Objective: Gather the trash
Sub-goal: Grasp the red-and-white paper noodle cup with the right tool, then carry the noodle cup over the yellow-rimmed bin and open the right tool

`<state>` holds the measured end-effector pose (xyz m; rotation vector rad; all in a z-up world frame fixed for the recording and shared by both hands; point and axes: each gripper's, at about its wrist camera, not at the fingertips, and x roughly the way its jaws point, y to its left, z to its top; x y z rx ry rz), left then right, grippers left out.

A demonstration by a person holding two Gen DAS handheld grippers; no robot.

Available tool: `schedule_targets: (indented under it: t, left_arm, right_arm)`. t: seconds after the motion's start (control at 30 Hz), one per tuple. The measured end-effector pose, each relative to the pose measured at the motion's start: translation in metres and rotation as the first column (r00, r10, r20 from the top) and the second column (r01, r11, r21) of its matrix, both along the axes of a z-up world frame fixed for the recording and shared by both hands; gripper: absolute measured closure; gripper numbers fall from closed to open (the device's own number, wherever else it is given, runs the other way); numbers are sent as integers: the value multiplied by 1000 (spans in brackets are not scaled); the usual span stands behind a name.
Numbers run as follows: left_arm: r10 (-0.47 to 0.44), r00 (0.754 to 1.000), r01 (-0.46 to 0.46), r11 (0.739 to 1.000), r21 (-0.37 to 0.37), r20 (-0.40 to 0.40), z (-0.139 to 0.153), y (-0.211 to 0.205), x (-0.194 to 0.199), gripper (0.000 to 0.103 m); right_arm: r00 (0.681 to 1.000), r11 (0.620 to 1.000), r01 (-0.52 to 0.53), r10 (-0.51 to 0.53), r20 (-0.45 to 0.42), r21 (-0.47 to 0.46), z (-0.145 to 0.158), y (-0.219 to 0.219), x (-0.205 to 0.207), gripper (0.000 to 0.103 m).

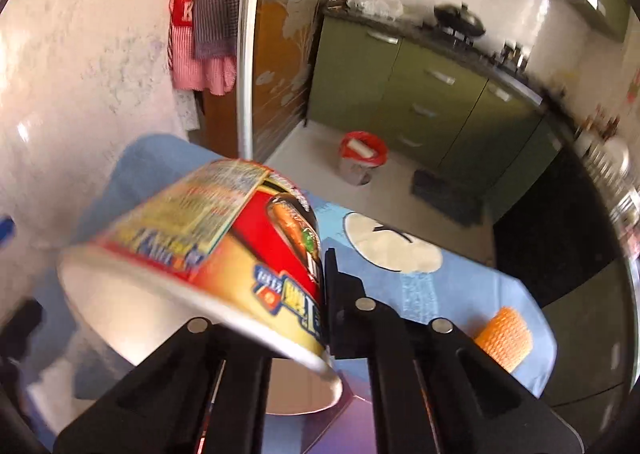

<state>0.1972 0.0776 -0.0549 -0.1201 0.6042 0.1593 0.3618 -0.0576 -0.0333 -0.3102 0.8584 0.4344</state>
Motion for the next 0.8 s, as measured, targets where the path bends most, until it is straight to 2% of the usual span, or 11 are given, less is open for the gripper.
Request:
schedule_targets:
  t: [0.1,0.2,0.27,0.4,0.47,0.57,0.67,0.7,0.77,0.8]
  left_arm:
    - [-6,1000,6,1000,-2,10,2,-1,-2,4]
    - [-24,999,23,1000,8,22,3,-6,-6,4]
    - [-38,999,37,999,19,23,3,-11,-7,4]
    - [-70,997,69,997,27,24,4,-20,-9,4]
    - [-88,996,86,995,39,33,6,-26,-11,4]
    - [-116,992,114,993,43,47,9,-34,-17,4]
    - [-142,988,140,989,43,60,12,-40,-20,4]
    - [-150,987,148,988,41,62,12,-42,-21,4]
    - [-169,983,167,985,39,67,13,-47,-23,4]
    - [-177,982,175,984,39,69,13,-50,-24,4]
  right_arm:
    - [996,990,51,-40,-85,128,26,-25,13,101]
    - [981,971,120,-83,-176,208,52,-64,18,101]
    - [966,960,171,-118,-232,223,65,-100,13,101]
    - [907,922,325,-241,-346,210,78,-201,-15,101]
    - [862,892,411,-314,-397,189,73,-254,-37,101]
    - [767,819,555,-437,-470,144,55,-343,-77,100]
    - [640,727,681,-535,-552,85,19,-423,-119,100]
    - [604,707,705,-557,-570,58,5,-439,-129,100]
    - [507,646,763,-596,-622,2,-32,-478,-149,100]
    - [477,630,776,-602,-641,-13,-48,-488,-154,99]
